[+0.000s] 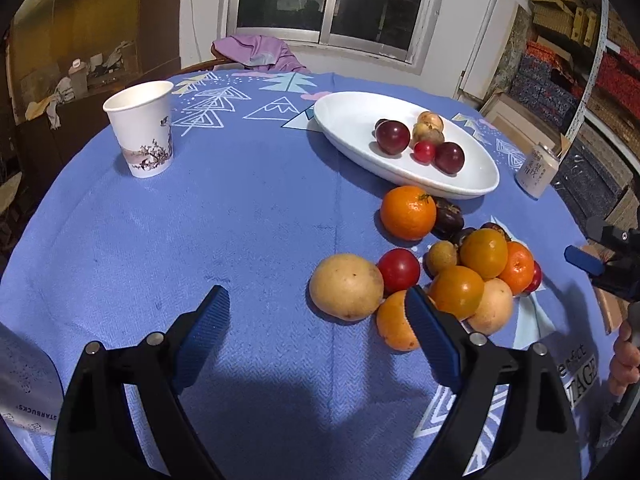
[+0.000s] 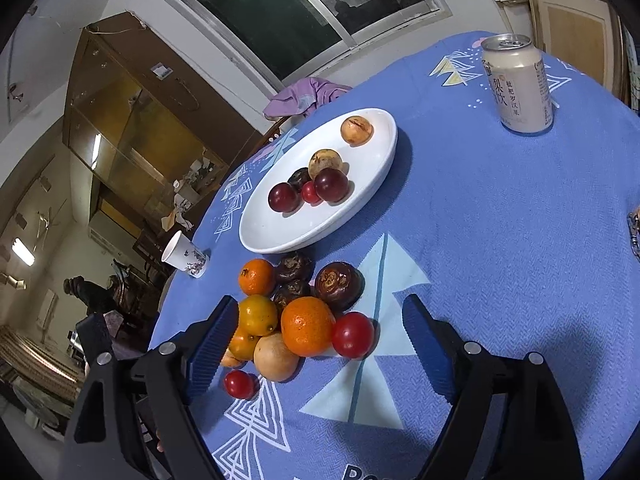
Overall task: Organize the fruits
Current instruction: 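Move both open tools back toward the fruit pile, left tool toward the tan pear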
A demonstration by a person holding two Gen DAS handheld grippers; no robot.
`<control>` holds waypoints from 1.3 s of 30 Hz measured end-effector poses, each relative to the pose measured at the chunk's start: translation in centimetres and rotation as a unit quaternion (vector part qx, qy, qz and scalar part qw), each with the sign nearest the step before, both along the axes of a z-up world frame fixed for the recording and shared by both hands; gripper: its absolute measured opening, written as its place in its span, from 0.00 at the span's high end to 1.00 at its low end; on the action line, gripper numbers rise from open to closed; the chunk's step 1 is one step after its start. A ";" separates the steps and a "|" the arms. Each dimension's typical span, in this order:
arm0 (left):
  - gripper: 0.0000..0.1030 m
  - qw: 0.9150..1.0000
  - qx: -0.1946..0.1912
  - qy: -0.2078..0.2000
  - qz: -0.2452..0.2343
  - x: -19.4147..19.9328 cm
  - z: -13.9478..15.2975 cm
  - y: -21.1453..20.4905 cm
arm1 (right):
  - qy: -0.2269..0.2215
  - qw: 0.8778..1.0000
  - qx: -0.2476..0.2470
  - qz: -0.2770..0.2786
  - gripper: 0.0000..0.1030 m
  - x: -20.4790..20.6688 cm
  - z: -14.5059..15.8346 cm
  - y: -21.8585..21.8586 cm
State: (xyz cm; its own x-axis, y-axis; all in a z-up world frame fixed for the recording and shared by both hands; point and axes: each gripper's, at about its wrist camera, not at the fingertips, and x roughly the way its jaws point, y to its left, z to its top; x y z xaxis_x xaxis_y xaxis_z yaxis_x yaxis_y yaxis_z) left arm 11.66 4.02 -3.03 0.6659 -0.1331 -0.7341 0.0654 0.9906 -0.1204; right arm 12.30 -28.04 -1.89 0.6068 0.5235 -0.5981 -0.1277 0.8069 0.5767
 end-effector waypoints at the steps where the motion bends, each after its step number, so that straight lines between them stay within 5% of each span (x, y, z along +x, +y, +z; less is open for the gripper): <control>1: 0.15 1.000 0.017 -0.004 -0.003 0.0 -0.1 -0.4 | -0.001 1.000 -0.001 0.000 0.17 0.0 0.0 0.0; 6: 0.11 0.995 0.093 -0.015 0.016 0.6 -0.6 -1.1 | -0.001 1.000 -0.003 0.004 0.17 0.0 0.1 0.3; 10: 0.07 0.996 0.088 -0.020 0.027 1.1 -0.1 0.2 | -0.003 1.000 -0.001 0.006 0.17 0.0 0.2 0.3; 13: 0.07 0.991 0.098 -0.040 0.077 1.0 0.7 2.2 | -0.005 1.000 0.003 0.004 0.17 -0.1 0.3 0.1; 15: 0.09 0.992 0.071 -0.030 0.100 1.1 0.7 3.8 | -0.006 1.000 0.004 0.004 0.17 -0.1 0.4 0.1; 18: 0.09 0.998 0.013 -0.024 0.063 0.8 0.8 3.7 | -0.010 1.000 0.003 0.007 0.17 -0.2 0.6 0.1; 22: 0.09 0.994 0.094 -0.044 0.022 0.2 0.5 0.1 | -0.011 1.000 0.002 0.007 0.17 -0.2 0.6 0.1; 26: 0.09 0.994 0.104 -0.022 0.004 0.7 -0.6 -1.1 | -0.015 1.000 -0.001 0.008 0.17 -0.3 0.8 0.2; 32: 0.31 0.996 0.081 -0.011 -0.029 0.9 -1.1 -1.7 | -0.013 1.000 -0.002 0.009 0.16 -0.3 0.7 0.3; 35: 0.33 0.996 0.078 -0.013 -0.033 1.3 -1.1 -2.1 | -0.014 1.000 -0.004 0.010 0.17 -0.2 0.7 0.4; 39: 0.44 0.998 0.032 0.002 -0.045 2.6 -1.4 -1.7 | -0.014 1.000 -0.011 0.013 0.16 -0.2 0.5 0.6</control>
State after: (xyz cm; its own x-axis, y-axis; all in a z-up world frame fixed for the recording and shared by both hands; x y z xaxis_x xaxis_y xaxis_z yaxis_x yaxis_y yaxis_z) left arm 14.21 2.31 -4.42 0.6505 -0.1445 -0.7456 0.1542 0.9864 -0.0567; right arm 12.09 -27.43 -1.38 0.6092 0.5270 -0.5926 -0.1649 0.8151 0.5553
